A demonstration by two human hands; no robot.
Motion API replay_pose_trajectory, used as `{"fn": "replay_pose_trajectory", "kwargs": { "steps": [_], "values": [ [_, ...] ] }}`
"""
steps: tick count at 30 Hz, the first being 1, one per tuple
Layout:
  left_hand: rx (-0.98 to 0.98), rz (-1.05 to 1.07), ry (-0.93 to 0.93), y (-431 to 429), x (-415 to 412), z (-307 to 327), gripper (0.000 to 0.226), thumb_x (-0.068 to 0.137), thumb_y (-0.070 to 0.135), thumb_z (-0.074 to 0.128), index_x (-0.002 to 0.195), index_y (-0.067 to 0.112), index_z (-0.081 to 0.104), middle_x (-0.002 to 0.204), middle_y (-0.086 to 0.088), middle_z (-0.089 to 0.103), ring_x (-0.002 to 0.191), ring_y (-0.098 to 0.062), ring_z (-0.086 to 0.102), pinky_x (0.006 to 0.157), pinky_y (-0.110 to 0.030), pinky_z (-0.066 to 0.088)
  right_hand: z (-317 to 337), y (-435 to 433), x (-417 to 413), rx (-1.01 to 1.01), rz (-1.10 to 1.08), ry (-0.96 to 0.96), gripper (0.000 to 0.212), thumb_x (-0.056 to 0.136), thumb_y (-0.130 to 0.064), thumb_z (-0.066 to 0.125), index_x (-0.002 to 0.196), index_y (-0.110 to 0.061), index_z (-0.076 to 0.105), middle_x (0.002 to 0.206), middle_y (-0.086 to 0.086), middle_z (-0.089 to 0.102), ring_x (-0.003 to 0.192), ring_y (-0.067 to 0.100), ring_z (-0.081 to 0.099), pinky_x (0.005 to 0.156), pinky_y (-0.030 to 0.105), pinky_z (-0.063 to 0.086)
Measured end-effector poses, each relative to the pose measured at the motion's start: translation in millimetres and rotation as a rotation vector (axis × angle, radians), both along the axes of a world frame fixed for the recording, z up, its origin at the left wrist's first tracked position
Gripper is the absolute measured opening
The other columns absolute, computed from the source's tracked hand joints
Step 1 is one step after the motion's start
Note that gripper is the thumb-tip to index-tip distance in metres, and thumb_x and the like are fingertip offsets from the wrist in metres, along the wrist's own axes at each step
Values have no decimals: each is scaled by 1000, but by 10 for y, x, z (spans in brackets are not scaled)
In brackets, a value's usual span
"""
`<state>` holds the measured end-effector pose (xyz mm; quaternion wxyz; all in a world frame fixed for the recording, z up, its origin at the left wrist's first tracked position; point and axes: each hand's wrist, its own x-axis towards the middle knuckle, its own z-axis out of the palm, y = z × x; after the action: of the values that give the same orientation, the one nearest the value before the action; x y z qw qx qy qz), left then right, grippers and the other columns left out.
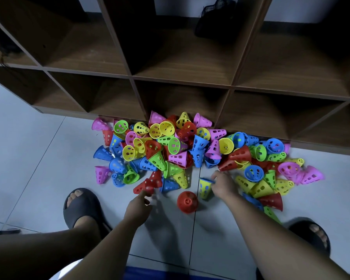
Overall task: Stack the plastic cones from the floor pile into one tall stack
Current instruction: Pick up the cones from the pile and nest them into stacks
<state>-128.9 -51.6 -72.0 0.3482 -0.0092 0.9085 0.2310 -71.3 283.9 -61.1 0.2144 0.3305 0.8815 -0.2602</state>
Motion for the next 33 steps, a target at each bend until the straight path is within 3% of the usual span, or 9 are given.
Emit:
{"fn": "replay_pose_trajectory", "kwargs": {
  "steps": [4, 9, 13, 16, 20, 23, 26, 29, 33],
  "values": [
    [77, 94, 17, -22, 72, 1, 38, 97, 23, 69, 126, 41, 51, 104, 5, 70, 80, -13, 70, 61, -27, 53, -31, -85, 101, 21, -2, -42, 18, 93, -28, 71, 111, -30, 68, 120, 5, 50, 99, 31, 64, 75, 29, 41],
    [92, 70, 67, 33, -33, 4, 55, 98, 25, 69, 144, 43, 47, 111, 5, 70, 92, -16, 69, 74, -33, 56, -55, -159, 169, -3, -16, 47, 6, 95, -33, 74, 99, -29, 72, 108, 0, 49, 92, 26, 60, 72, 28, 39],
    [-107, -18, 95, 31, -96, 20, 57, 97, 25, 66, 151, 33, 50, 138, -4, 65, 113, -24, 66, 88, -33, 54, -30, -136, 149, -115, -115, 202, 12, 89, -31, 80, 87, -27, 69, 102, 3, 63, 81, 18, 63, 70, 29, 50],
    [-205, 31, 119, -46, -66, 20, 57, 96, 28, 67, 150, 21, 52, 149, -7, 59, 125, -29, 64, 97, -38, 54, 71, -100, 148, -159, -168, 288, 20, 91, -29, 78, 80, -17, 66, 79, -3, 65, 69, 9, 58, 57, 22, 41],
    [-232, 115, 198, -110, -32, 117, 41, 96, 19, 67, 136, 13, 61, 131, -10, 69, 112, -28, 66, 89, -36, 55, 237, -65, 194, -216, -257, 368, 37, 98, -31, 69, 68, -17, 54, 64, 1, 55, 63, 18, 49, 54, 31, 34],
    [-198, 126, 266, -110, -22, 227, 20, 92, 9, 57, 110, 18, 63, 105, -6, 72, 90, -24, 64, 80, -36, 57, 320, -37, 228, -397, -449, 388, 31, 101, -38, 65, 75, -20, 62, 68, -1, 59, 66, 19, 53, 58, 31, 38],
    [-141, 131, 336, 33, -26, 441, 5, 97, 21, 58, 93, 23, 60, 85, 2, 68, 75, -21, 61, 69, -37, 55, 428, -38, 276, -580, -564, 404, 25, 102, -38, 64, 90, -18, 71, 72, 2, 57, 67, 19, 51, 55, 33, 39],
    [27, 134, 396, 261, -39, 727, 6, 98, 24, 66, 98, 26, 60, 85, 6, 69, 76, -20, 64, 68, -35, 53, 623, -52, 312, -643, -621, 415, 17, 103, -34, 64, 99, -20, 72, 73, -1, 58, 66, 17, 53, 51, 28, 40],
    [373, 388, 345, 587, -3, 1213, 15, 100, 37, 70, 94, 25, 64, 85, 2, 76, 74, -20, 74, 70, -46, 64, 886, -91, 391, -667, -664, 455, 18, 103, -33, 65, 104, -17, 72, 76, 2, 57, 64, 16, 52, 50, 27, 41]
  ]
}}
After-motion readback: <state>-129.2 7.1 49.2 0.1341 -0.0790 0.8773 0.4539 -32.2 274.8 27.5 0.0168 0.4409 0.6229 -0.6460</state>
